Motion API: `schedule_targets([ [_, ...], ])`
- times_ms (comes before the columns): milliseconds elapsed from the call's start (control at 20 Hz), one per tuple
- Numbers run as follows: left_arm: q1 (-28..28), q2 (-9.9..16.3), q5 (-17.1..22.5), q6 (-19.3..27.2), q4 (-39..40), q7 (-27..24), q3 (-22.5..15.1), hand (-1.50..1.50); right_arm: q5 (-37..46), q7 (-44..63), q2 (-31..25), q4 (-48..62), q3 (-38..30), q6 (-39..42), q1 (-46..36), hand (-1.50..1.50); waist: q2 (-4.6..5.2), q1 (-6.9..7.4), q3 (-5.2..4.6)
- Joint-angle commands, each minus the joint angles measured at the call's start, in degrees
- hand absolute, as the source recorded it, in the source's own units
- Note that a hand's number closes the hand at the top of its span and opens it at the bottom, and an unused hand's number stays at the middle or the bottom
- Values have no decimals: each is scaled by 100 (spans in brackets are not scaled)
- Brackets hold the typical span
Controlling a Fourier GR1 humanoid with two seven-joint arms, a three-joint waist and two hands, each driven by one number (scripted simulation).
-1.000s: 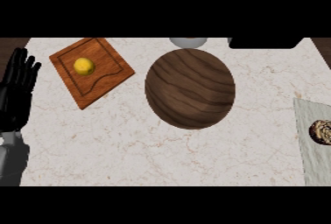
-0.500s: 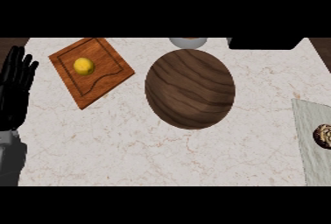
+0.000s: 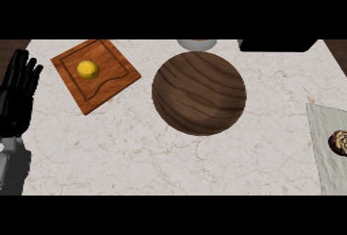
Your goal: Pick the pear from the placemat and place it in the bowl
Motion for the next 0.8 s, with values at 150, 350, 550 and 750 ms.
schedule_targets([
  [150, 34, 65, 58, -78, -23, 24, 94, 0, 968, 726, -13, -774, 551, -1116, 241, 150, 5, -13, 38],
  [350, -12, 6, -98, -31, 305, -230, 106, 0, 731, 1246, -231, -2121, 369, -546, 576, 150, 0, -93, 32],
  [550, -20, 142, 57, -132, 97, -48, 239, 0, 714, 1249, -364, -2340, -137, -1230, 876, 150, -2, -93, 36],
  [750, 144, 74, 152, -164, -130, 121, 217, 0, 213, 1696, -270, -3893, -565, -837, 1387, 150, -32, -162, 29],
])
